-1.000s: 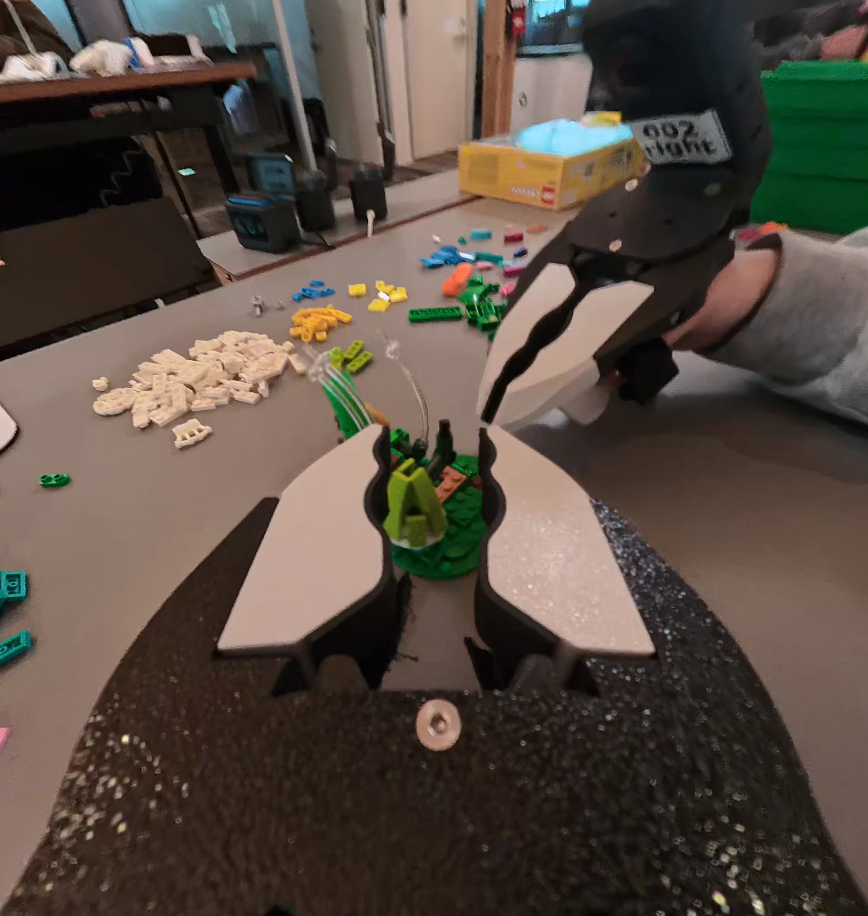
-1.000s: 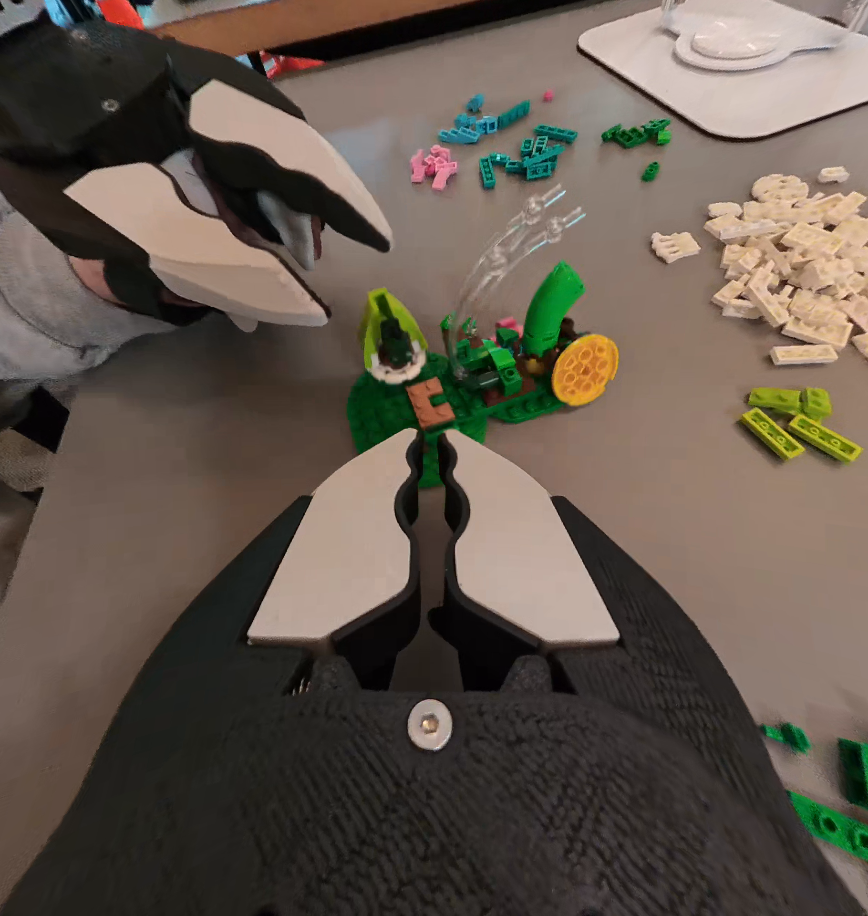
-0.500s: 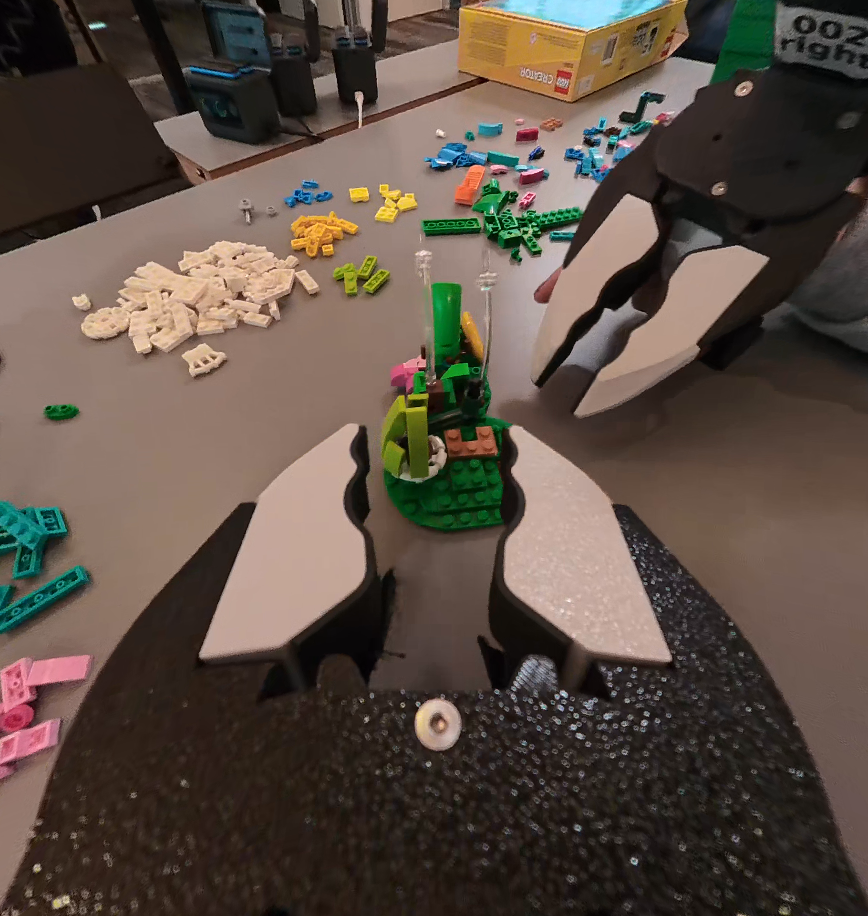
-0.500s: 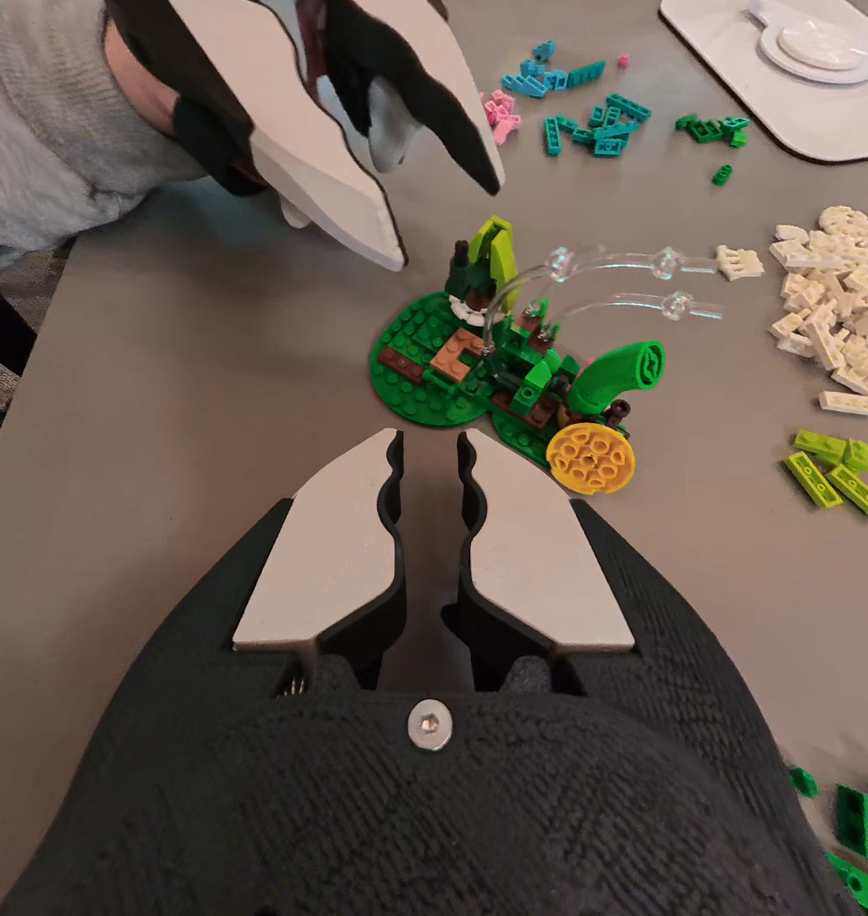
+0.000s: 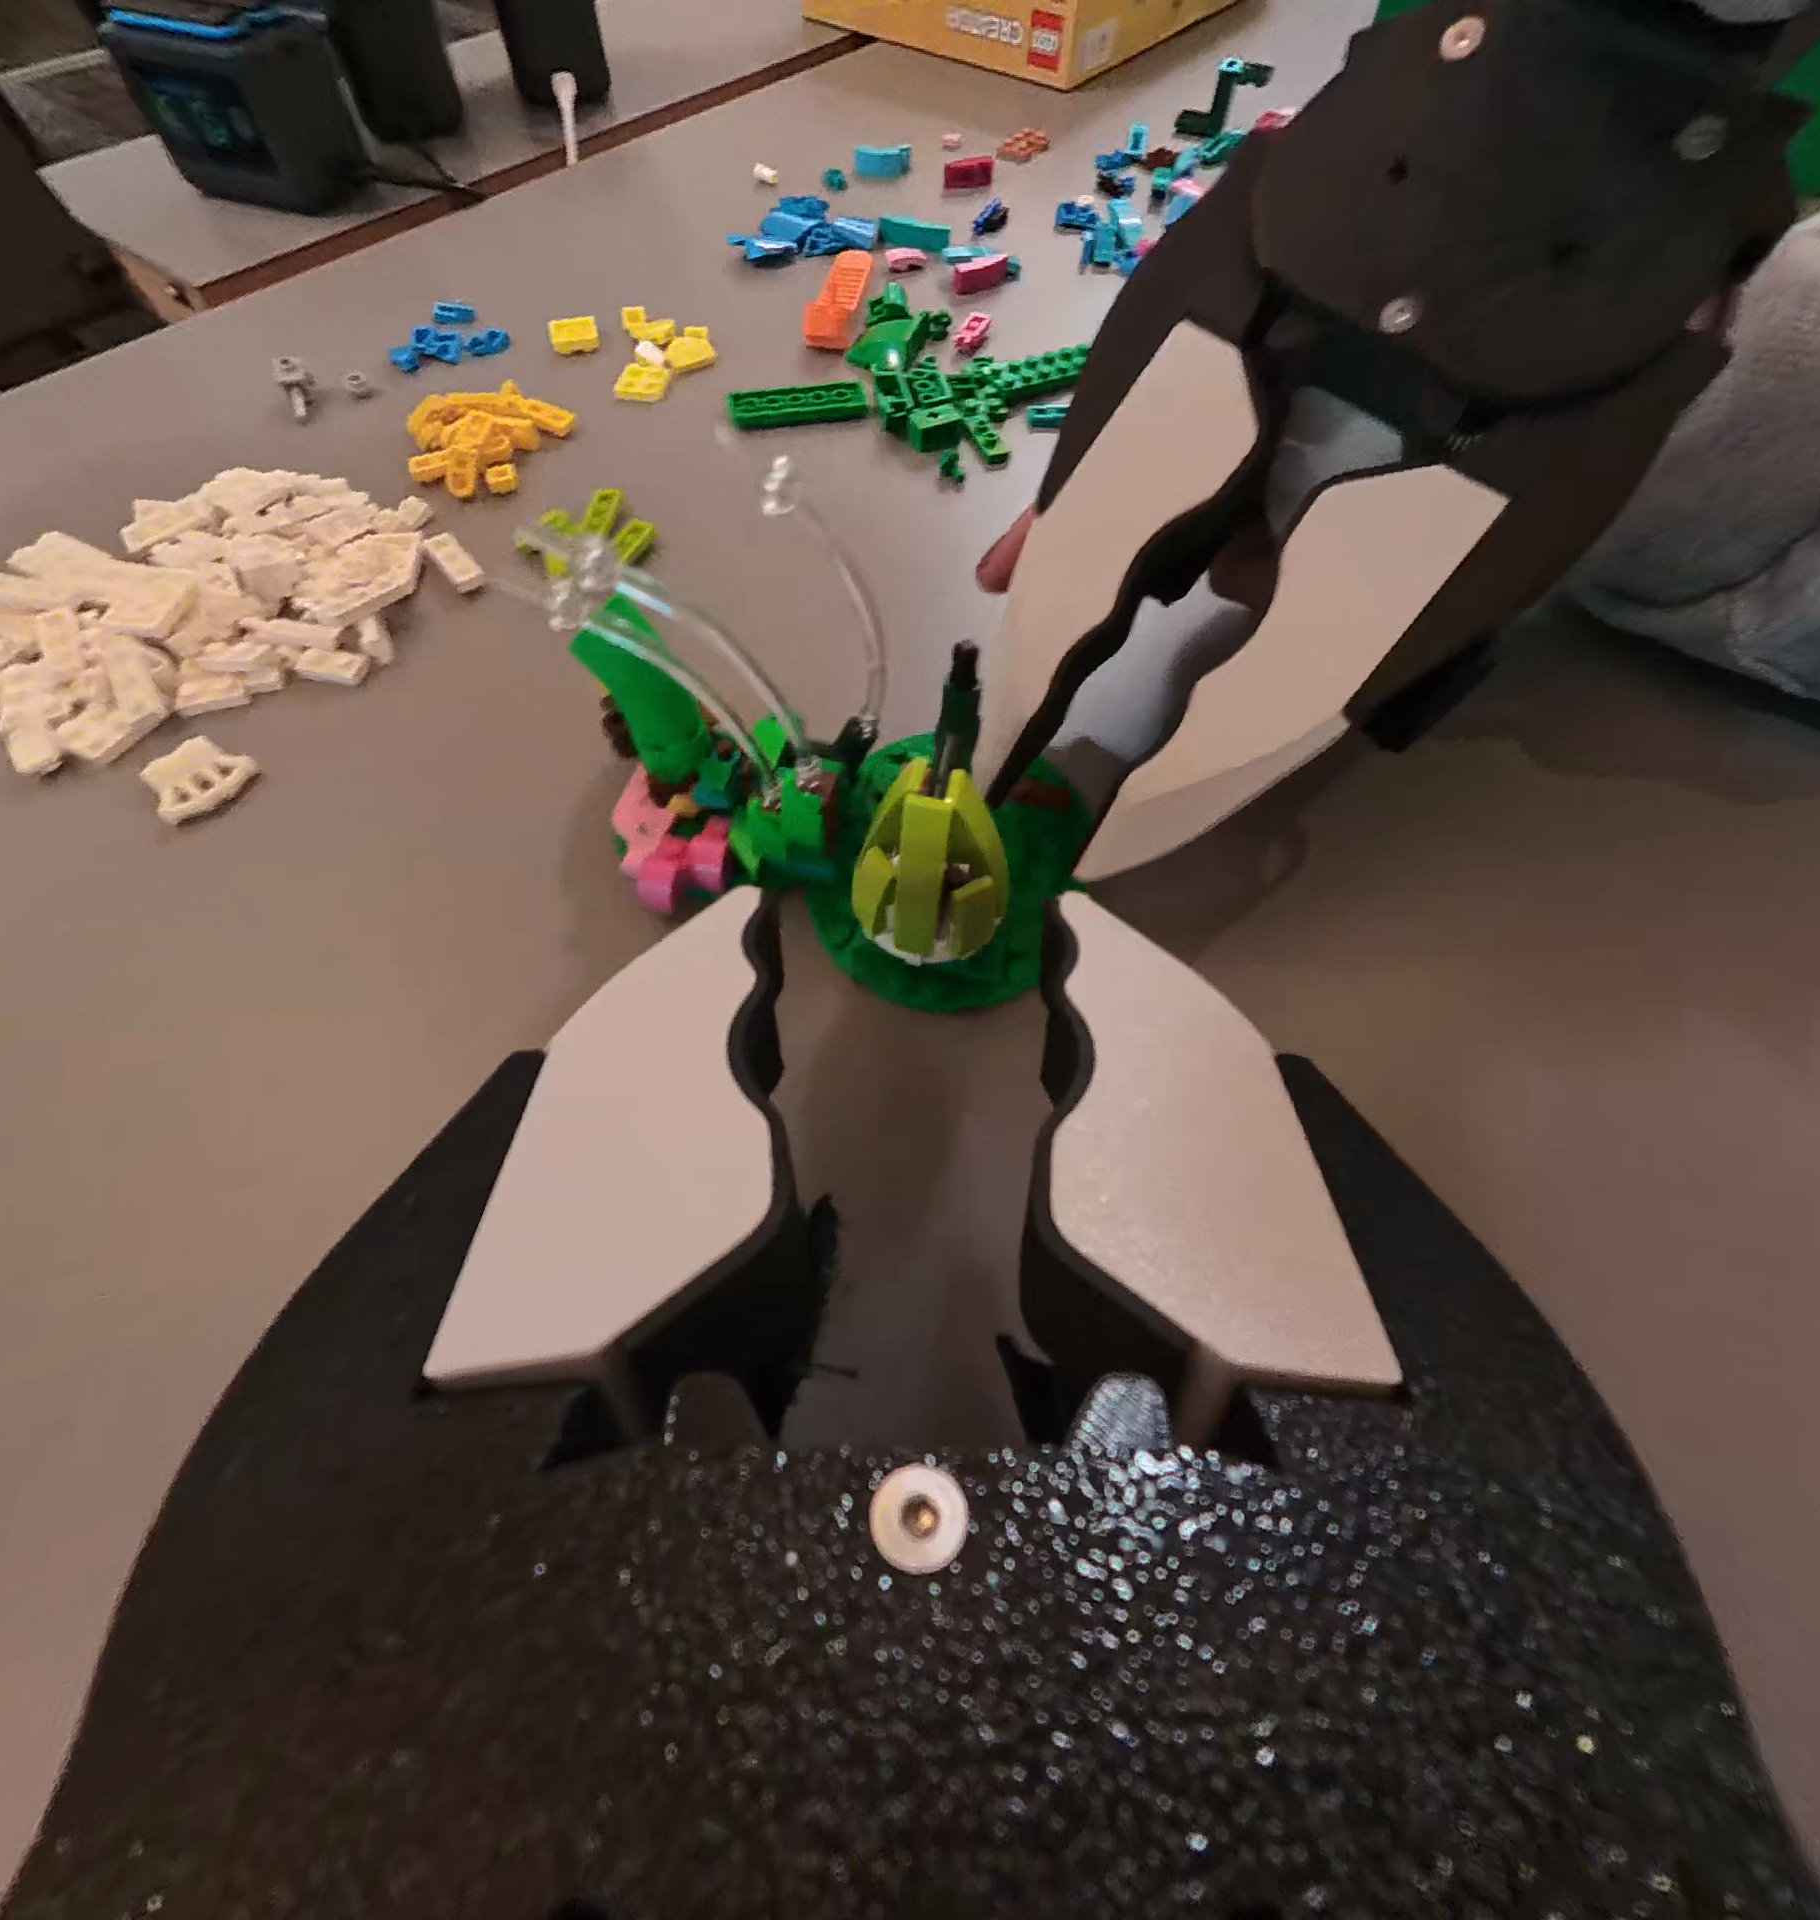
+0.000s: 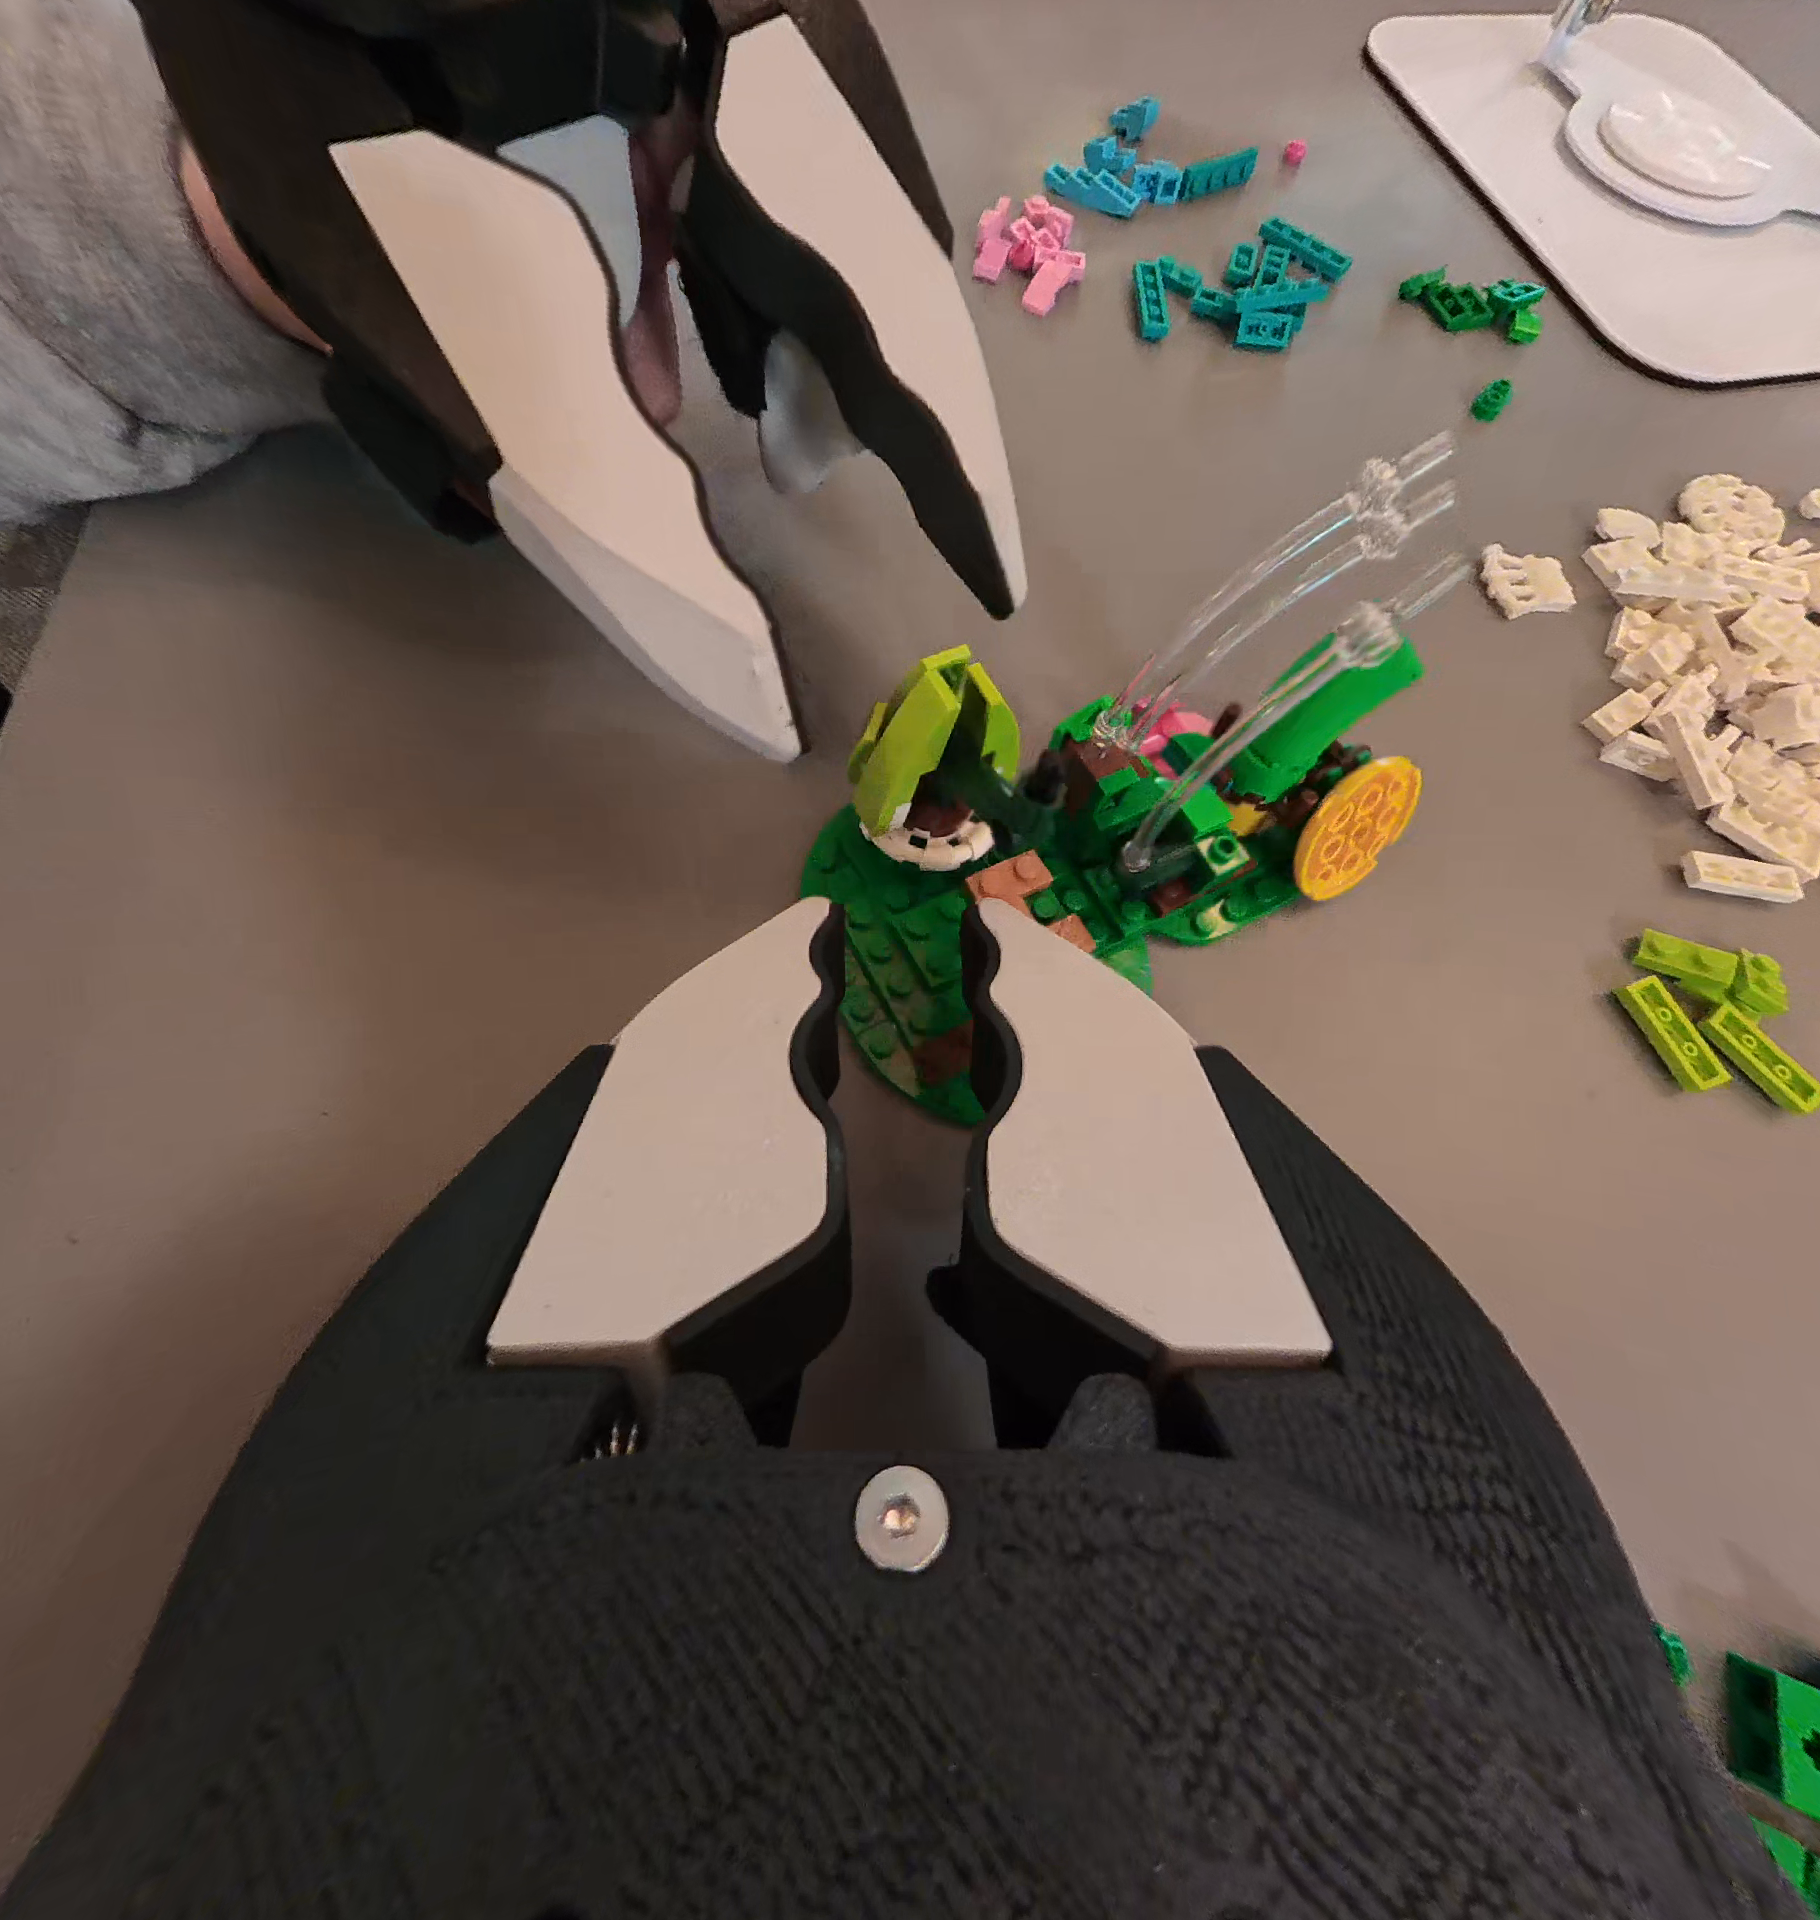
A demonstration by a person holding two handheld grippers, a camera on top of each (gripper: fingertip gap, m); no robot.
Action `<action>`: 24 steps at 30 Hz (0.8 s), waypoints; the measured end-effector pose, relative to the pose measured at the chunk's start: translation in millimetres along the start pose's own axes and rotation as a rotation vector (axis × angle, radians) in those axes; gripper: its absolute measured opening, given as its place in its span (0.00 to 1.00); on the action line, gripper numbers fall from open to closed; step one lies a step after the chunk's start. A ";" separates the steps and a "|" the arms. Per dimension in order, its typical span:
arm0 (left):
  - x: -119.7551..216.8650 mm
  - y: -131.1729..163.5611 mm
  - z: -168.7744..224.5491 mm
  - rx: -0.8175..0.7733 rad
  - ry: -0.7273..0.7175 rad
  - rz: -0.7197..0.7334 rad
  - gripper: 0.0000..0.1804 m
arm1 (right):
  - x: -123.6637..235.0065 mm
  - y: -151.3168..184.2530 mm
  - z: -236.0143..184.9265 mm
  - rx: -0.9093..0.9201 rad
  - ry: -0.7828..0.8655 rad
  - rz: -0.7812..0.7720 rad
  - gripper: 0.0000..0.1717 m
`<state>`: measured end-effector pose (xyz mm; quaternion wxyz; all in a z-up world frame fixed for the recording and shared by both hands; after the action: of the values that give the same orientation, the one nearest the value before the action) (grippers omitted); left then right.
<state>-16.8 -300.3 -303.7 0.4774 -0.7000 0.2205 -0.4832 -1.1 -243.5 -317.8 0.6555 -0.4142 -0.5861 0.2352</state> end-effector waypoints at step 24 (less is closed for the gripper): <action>-14.2 13.2 26.4 -0.187 0.101 -0.098 0.20 | 3.6 1.3 0.4 -0.055 -0.019 0.013 0.14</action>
<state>2.4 -283.2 -323.9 0.3744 -0.7262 0.2538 -0.5178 -0.6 -239.8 -316.8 0.6368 -0.4337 -0.5956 0.2272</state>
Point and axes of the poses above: each gripper's, where its closed fingertips meet, x back along the fingers, y out of its underside, z = x × y across the jaws, the point moved 2 cm from there along x, back along the fingers, and after that the axes turned 11 degrees about -y, right-handed, at the moved point
